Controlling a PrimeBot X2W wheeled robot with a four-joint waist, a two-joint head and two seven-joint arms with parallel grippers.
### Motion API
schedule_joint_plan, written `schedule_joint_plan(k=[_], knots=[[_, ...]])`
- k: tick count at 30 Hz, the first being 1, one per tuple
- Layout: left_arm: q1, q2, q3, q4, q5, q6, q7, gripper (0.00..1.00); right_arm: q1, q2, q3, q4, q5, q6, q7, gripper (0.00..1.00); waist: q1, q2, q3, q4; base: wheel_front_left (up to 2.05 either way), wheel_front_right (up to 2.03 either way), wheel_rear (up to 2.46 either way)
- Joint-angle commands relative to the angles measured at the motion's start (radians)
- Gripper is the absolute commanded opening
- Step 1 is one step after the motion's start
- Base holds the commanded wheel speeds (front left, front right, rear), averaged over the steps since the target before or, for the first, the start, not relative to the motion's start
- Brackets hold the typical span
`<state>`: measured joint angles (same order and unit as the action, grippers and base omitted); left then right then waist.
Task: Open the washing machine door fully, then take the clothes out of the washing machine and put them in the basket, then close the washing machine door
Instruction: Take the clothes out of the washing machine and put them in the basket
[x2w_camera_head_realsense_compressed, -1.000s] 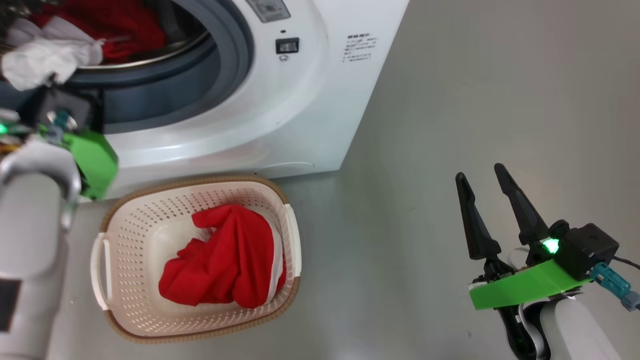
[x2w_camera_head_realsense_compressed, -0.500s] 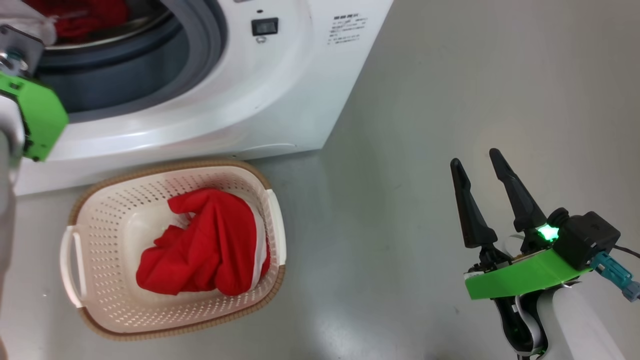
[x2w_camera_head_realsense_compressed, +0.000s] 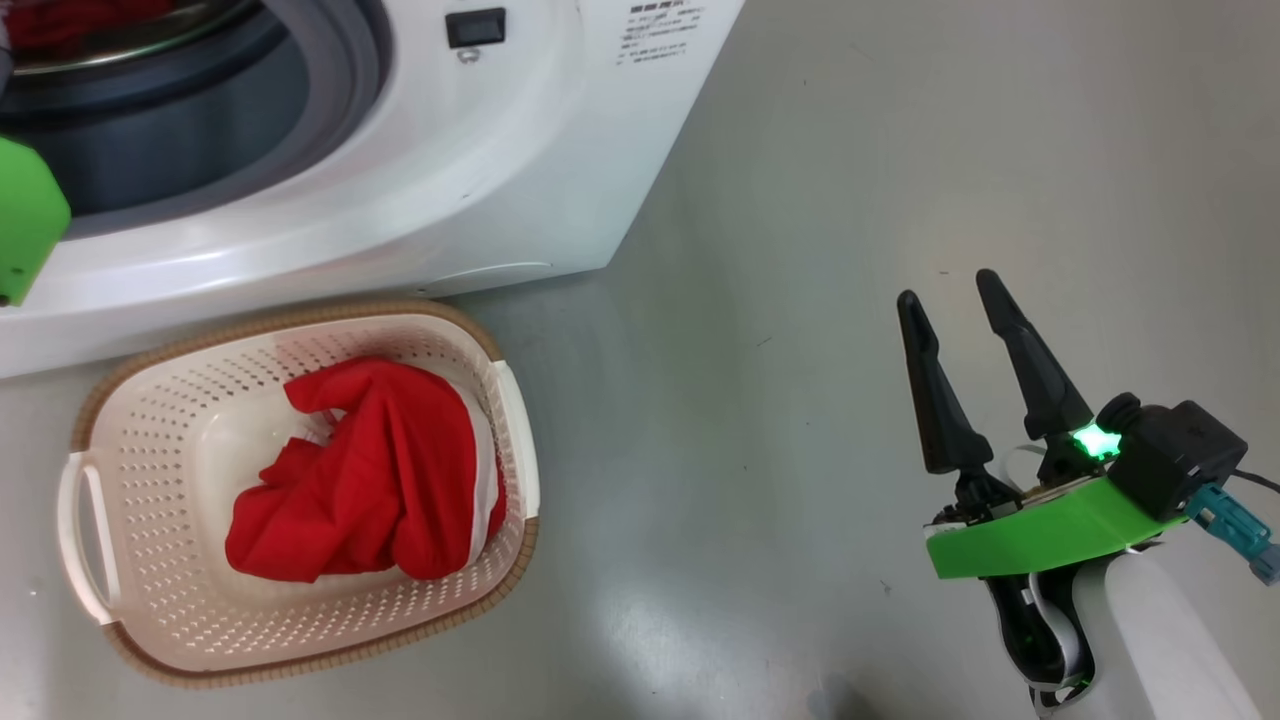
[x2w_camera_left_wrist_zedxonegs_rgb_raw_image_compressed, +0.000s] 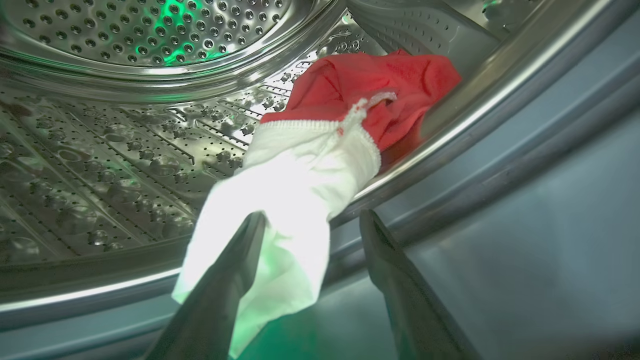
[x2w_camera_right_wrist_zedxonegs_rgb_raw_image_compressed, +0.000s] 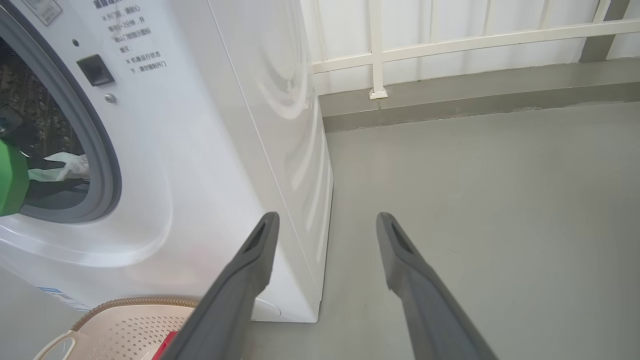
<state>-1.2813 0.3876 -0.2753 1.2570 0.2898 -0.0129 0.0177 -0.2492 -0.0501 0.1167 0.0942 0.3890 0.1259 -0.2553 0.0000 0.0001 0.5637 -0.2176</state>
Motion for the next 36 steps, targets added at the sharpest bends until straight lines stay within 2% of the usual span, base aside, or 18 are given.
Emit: schedule_joint_plan(k=[1, 2, 3, 4, 5, 7, 12, 19, 30, 33, 36], knots=[[-0.028, 0.056, 0.008, -0.012, 0.000, 0.019, 0.002, 1.00, -0.002, 0.000, 0.024, -0.027, 0.017, 0.005, -0.006, 1.00, 0.0000, -0.0001, 0.003, -0.004, 0.00, 0.00, 0.00], [-0.029, 0.056, 0.006, -0.009, -0.001, 0.022, 0.002, 0.96, -0.002, 0.000, 0.024, -0.027, 0.017, 0.005, -0.006, 1.00, 0.0000, -0.0001, 0.003, -0.004, 0.00, 0.00, 0.00], [-0.031, 0.056, 0.006, -0.006, -0.003, 0.024, 0.002, 0.65, -0.002, 0.000, 0.023, -0.027, 0.018, 0.005, -0.006, 1.00, 0.0000, -0.0001, 0.003, -0.004, 0.00, 0.00, 0.00], [-0.032, 0.056, 0.004, -0.004, -0.005, 0.027, 0.002, 0.47, -0.001, 0.000, 0.023, -0.027, 0.018, 0.005, -0.006, 1.00, 0.0000, -0.0001, 0.003, -0.005, 0.00, 0.00, 0.00], [-0.034, 0.056, 0.003, -0.002, -0.007, 0.029, 0.001, 0.35, -0.001, 0.000, 0.023, -0.027, 0.018, 0.005, -0.006, 1.00, 0.0000, -0.0001, 0.002, -0.004, 0.00, 0.00, 0.00], [-0.034, 0.054, 0.001, 0.002, -0.011, 0.034, -0.001, 0.00, -0.001, 0.000, 0.023, -0.026, 0.019, 0.005, -0.006, 1.00, 0.0000, -0.0001, 0.000, -0.004, 0.00, 0.00, 0.00], [-0.030, 0.045, 0.010, 0.007, -0.039, 0.038, -0.036, 0.00, -0.001, 0.000, 0.021, -0.023, 0.017, 0.005, -0.006, 1.00, 0.0000, -0.0001, -0.010, 0.003, 0.00, 0.00, 0.00], [0.013, 0.003, 0.063, 0.014, -0.129, 0.026, -0.129, 0.00, 0.011, 0.000, 0.014, -0.013, 0.004, 0.005, -0.006, 1.00, 0.0000, -0.0001, -0.057, 0.029, 0.00, 0.00, 0.00], [0.126, -0.095, 0.211, -0.005, -0.342, -0.058, -0.270, 0.00, 0.052, 0.000, 0.003, 0.004, -0.023, 0.005, -0.006, 1.00, 0.0000, -0.0001, -0.150, 0.070, 0.00, 0.00, 0.00], [0.171, -0.113, 0.240, -0.044, -0.386, -0.076, -0.278, 0.00, 0.068, 0.000, -0.005, 0.007, -0.029, 0.005, -0.006, 1.00, 0.0000, -0.0001, -0.172, 0.080, 0.00, 0.00, 0.00], [0.230, -0.129, 0.275, -0.147, -0.433, -0.090, -0.279, 0.00, 0.080, 0.000, -0.011, 0.008, -0.034, 0.005, -0.006, 1.00, 0.0000, -0.0001, -0.186, 0.090, 0.00, 0.00, 0.00]])
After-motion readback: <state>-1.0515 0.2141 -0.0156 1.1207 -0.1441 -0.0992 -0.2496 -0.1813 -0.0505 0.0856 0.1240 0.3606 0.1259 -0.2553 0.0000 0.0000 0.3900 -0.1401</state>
